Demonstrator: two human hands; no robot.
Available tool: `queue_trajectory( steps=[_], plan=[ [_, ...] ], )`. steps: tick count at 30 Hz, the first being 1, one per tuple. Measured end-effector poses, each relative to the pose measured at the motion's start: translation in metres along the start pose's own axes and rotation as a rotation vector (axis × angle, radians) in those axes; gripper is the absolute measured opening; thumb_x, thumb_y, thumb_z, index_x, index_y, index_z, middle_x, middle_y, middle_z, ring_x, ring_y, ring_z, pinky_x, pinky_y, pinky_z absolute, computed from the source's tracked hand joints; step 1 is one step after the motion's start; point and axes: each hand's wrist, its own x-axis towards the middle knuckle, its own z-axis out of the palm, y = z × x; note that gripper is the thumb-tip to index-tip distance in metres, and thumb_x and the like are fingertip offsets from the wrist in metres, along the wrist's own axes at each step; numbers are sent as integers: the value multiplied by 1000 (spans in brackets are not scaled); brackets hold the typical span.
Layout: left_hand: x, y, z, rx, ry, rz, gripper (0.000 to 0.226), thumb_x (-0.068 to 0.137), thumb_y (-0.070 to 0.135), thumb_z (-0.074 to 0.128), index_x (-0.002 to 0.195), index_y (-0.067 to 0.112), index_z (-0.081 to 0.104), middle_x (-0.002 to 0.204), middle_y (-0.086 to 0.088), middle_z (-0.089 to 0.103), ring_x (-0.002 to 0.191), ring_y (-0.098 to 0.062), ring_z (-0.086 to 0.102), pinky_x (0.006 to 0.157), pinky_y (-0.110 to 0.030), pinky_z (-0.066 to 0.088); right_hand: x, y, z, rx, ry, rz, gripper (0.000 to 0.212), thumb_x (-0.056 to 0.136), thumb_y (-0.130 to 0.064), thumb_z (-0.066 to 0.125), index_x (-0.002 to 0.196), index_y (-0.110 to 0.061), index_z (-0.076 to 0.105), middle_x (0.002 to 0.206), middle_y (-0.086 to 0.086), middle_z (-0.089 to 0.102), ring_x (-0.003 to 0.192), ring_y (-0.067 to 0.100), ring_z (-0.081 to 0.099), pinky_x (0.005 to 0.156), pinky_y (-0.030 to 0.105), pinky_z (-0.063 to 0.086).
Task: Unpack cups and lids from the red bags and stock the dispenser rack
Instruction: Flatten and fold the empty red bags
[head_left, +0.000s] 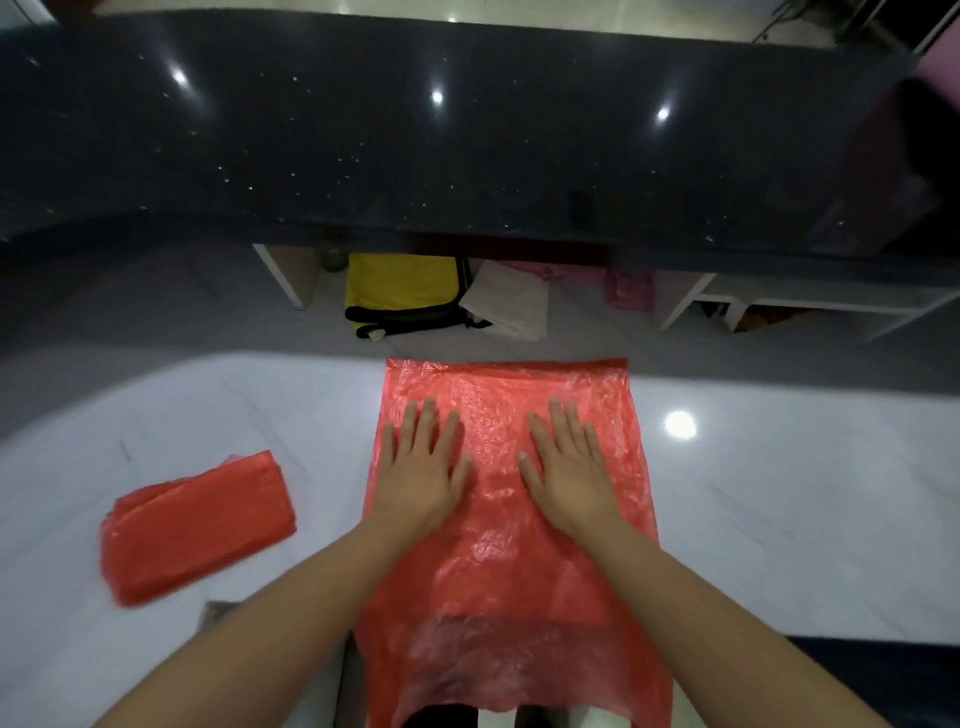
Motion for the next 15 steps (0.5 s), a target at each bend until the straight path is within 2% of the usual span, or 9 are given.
queue_trajectory(
  steps=[5,9,12,15],
  plan=[
    [-46,14,22,6,-56,-80,64,101,62,9,161,39,3,168,1,-17,152,-22,-25,124,-53,-9,-24,-25,35,-8,-84,-11,64,103,-59,10,160,-34,-6,167,-2,-21,150,17,-29,124,41,-12],
    [-52,1,31,38,-16,-54,64,101,67,10,159,44,0,168,5,-16,153,-22,-23,124,-55,-3,-34,-6,49,-51,-33,-8,63,100,-66,2,157,-44,-13,166,-6,-24,150,15,-28,124,44,-11],
    [-52,-4,34,55,35,-43,64,100,69,17,159,44,7,170,2,-7,155,-23,-14,124,-55,1,-40,18,50,-92,26,37,64,101,-66,7,158,-43,-6,168,-4,-15,154,16,-19,124,45,-8],
    [-51,-5,37,57,48,-36,65,100,69,19,159,45,7,170,3,-8,155,-23,-13,124,-55,1,-49,43,49,-102,69,81,64,102,-65,13,160,-41,-1,169,-4,-11,155,17,-13,124,44,-4]
  ],
)
